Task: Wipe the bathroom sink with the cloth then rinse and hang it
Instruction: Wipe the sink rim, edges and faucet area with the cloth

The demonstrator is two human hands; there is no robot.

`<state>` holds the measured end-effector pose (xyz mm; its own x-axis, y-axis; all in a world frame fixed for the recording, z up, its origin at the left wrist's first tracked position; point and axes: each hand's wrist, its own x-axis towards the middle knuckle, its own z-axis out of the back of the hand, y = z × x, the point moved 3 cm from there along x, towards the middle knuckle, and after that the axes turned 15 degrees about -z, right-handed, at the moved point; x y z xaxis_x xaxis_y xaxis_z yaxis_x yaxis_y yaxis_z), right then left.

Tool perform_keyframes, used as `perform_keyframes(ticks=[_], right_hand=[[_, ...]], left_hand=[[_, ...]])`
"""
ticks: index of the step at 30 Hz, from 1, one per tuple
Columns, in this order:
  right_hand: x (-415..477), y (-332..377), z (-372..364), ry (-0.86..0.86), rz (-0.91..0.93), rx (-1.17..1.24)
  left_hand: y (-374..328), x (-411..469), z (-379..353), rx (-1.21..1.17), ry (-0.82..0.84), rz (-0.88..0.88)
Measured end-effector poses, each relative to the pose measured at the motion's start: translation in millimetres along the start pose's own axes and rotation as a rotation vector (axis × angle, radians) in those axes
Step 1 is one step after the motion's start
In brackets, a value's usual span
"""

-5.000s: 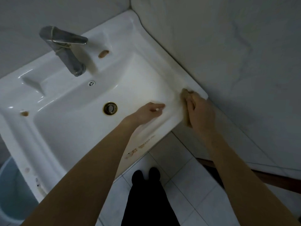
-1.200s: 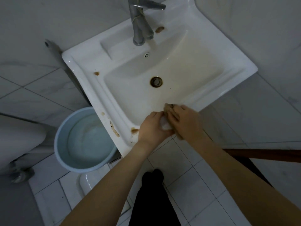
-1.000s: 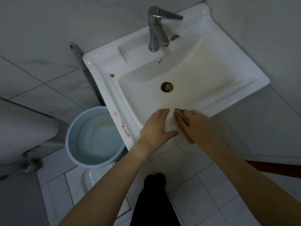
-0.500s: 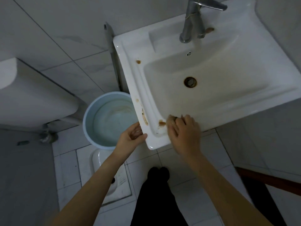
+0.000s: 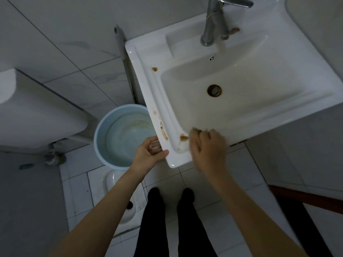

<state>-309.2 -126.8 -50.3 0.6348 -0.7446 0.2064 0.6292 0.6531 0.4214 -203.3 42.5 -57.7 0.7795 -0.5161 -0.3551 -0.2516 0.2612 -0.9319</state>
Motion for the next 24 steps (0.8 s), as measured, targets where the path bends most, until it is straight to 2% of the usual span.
perform_keyframes(ticks=[3,7,11,13,15,19,24], right_hand=[[-18.2,34.1,-16.4,0.048,-0.018,0.012],[-5.4,2.6,-8.1,0.058,0.007,-0.074],[38.3,-50.7,9.3,-0.038,-0.255,-0.191],[49.7,-53.9,12.4,-0.095,-0.355,-0.199],[36.5,-27.3,5.1,-0.120,-0.349,-0.156],[-29.9,48.0,-28.9,-0.036,-0.299,-0.109],[-40.2,63.8,-35.2,-0.068,-0.409,-0.120]], left_hand=[[1.8,1.4,3.6,0.012,0.029,0.036],[3.0,10.2,10.6,0.048,0.114,0.079],[2.4,26.9,13.9,0.103,0.210,0.067],[1.8,34.6,14.6,0.150,0.274,0.057],[0.6,38.3,16.1,0.178,0.322,0.061],[-0.2,42.0,21.7,0.177,0.375,0.045],[6.3,46.7,27.8,0.158,0.397,0.043]])
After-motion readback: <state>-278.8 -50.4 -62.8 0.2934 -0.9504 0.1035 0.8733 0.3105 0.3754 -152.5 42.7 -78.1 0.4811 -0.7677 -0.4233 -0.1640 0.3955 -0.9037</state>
